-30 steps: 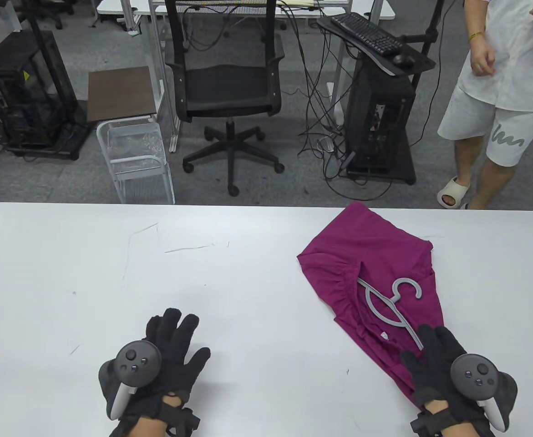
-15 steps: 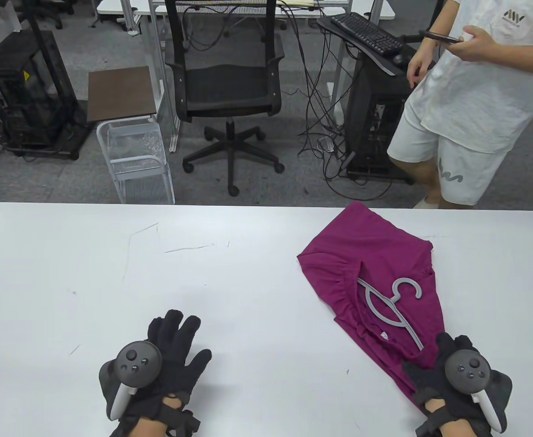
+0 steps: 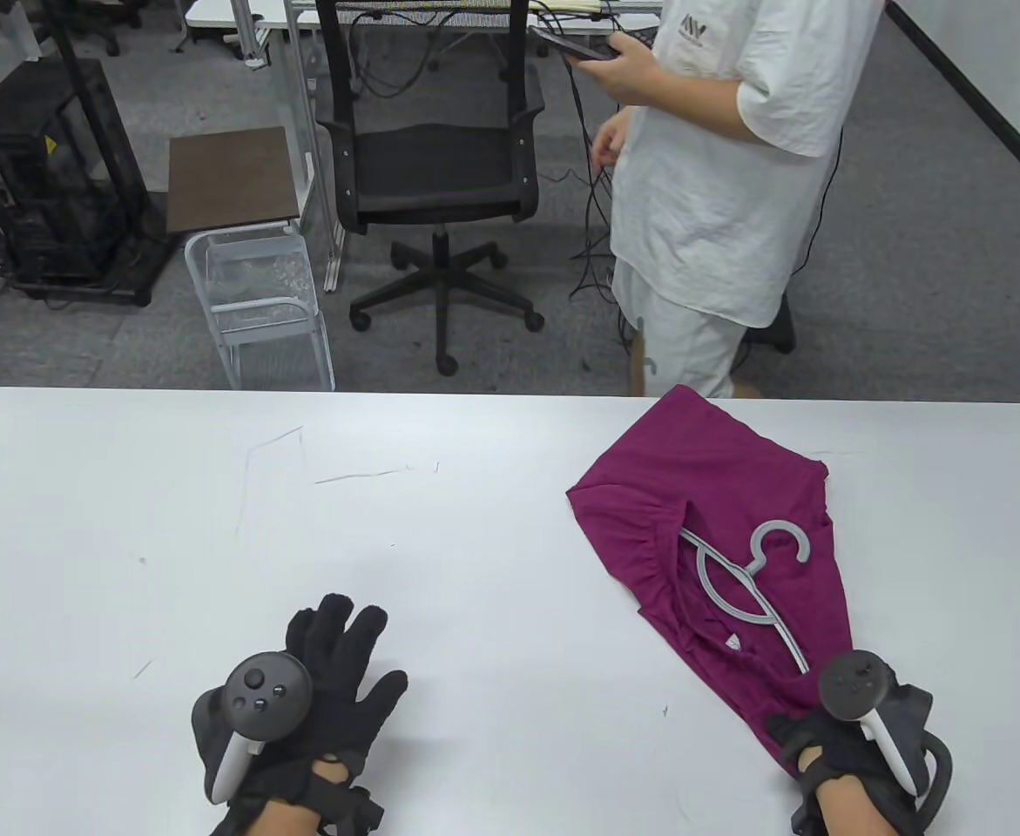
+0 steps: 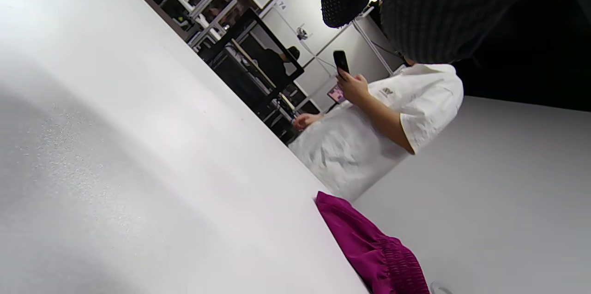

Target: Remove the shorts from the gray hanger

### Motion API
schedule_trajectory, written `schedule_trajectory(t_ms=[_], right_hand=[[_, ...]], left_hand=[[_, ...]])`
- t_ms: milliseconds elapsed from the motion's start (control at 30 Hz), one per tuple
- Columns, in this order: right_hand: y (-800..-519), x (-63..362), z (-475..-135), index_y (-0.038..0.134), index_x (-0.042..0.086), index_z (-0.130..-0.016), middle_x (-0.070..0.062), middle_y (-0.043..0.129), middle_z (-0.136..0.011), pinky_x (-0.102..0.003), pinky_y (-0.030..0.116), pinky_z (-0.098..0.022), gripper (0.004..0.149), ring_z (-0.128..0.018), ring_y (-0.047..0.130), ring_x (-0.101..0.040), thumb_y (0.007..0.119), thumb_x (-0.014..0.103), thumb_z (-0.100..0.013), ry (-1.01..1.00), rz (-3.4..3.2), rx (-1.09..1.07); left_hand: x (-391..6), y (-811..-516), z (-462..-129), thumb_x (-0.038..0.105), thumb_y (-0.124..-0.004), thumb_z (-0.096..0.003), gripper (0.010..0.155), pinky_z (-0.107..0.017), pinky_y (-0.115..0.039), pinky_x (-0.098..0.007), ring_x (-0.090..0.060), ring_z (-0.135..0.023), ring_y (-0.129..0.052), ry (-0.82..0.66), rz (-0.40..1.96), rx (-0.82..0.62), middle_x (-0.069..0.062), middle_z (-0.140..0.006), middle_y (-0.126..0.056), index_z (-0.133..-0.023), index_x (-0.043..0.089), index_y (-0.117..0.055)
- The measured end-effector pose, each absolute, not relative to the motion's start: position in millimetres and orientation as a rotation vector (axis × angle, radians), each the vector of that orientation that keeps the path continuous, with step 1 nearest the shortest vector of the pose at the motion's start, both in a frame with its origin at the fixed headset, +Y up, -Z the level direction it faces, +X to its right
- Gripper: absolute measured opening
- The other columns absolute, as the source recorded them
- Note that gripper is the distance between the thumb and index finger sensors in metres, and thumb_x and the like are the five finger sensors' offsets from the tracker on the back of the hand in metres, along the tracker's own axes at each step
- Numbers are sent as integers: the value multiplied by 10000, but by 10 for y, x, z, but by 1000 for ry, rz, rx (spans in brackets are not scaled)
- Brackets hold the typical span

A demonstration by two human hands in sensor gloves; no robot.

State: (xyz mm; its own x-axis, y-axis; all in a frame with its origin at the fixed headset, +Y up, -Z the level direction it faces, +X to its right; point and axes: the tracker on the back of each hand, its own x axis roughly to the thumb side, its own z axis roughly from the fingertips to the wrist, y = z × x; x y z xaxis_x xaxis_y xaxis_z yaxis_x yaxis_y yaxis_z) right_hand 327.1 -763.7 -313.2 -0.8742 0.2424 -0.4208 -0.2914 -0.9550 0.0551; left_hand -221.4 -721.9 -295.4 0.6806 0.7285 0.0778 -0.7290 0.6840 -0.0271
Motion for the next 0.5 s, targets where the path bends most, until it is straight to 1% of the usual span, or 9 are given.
schedule_trajectory(t_ms=[67,100,133,167,233,267,333,400,500], right_hand=[[-7560,3226,-3100,734,132,-850,-226,237,-1087,-715,400,-622,655,-914,237,-562,980,472,-347,69,2797,-521],[-7498,3208,-3077,763,175,-825,-220,354,-1080,-674,494,-604,555,-890,381,-548,950,448,-380,-9,2780,-449],[-7402,3197,-3042,792,206,-808,-170,603,-1010,-587,669,-518,474,-779,664,-462,921,426,-408,-131,2711,-348],[-7331,3191,-3008,814,211,-813,-76,845,-837,-471,814,-353,452,-554,894,-305,913,397,-413,-235,2575,-267],[-7231,3125,-2967,800,168,-824,-97,861,-751,-421,804,-240,446,-381,883,-220,915,335,-427,-297,2400,-67],[-7185,3091,-2951,788,145,-821,-102,851,-740,-403,797,-211,455,-351,869,-207,916,313,-418,-317,2401,-15],[-7080,3026,-2904,752,177,-805,-46,838,-734,-337,810,-163,466,-307,862,-132,911,311,-388,-370,2528,93],[-7014,2924,-2852,747,205,-778,-14,836,-726,-322,812,-141,463,-278,858,-111,928,288,-360,-425,2534,215],[-6982,2798,-2814,754,233,-742,10,840,-713,-327,814,-131,442,-257,855,-113,936,269,-341,-423,2477,366]], left_hand=[[-2212,-7221,-2954,582,-783,-399,766,-758,-192,-676,-384,-1121,-135,-84,815,3,19,-1235,-237,-1097,451,-495],[-2210,-7220,-2953,581,-784,-400,765,-758,-191,-676,-385,-1121,-134,-83,815,0,19,-1234,-237,-1096,452,-497],[-2210,-7221,-2953,582,-783,-400,764,-759,-191,-676,-382,-1122,-134,-83,816,-4,19,-1234,-235,-1096,451,-497],[-2207,-7220,-2953,582,-783,-401,765,-758,-191,-676,-381,-1123,-134,-83,818,-5,19,-1234,-234,-1097,451,-494],[-2199,-7218,-2954,582,-782,-401,765,-760,-198,-680,-390,-1125,-155,-87,818,-5,18,-1235,-237,-1097,449,-495],[-2187,-7212,-2953,582,-781,-402,765,-761,-213,-687,-400,-1132,-193,-91,814,-4,19,-1235,-245,-1098,448,-491],[-2148,-7185,-2943,595,-774,-403,775,-768,-290,-707,-429,-1145,-338,-107,806,9,25,-1237,-284,-1100,445,-469],[-2082,-7135,-2921,641,-757,-392,805,-765,-379,-721,-427,-1135,-490,-139,808,51,33,-1239,-354,-1107,449,-439],[-1973,-7083,-2880,728,-721,-370,859,-745,-442,-737,-451,-1137,-493,-160,829,118,15,-1243,-346,-1116,461,-390]])
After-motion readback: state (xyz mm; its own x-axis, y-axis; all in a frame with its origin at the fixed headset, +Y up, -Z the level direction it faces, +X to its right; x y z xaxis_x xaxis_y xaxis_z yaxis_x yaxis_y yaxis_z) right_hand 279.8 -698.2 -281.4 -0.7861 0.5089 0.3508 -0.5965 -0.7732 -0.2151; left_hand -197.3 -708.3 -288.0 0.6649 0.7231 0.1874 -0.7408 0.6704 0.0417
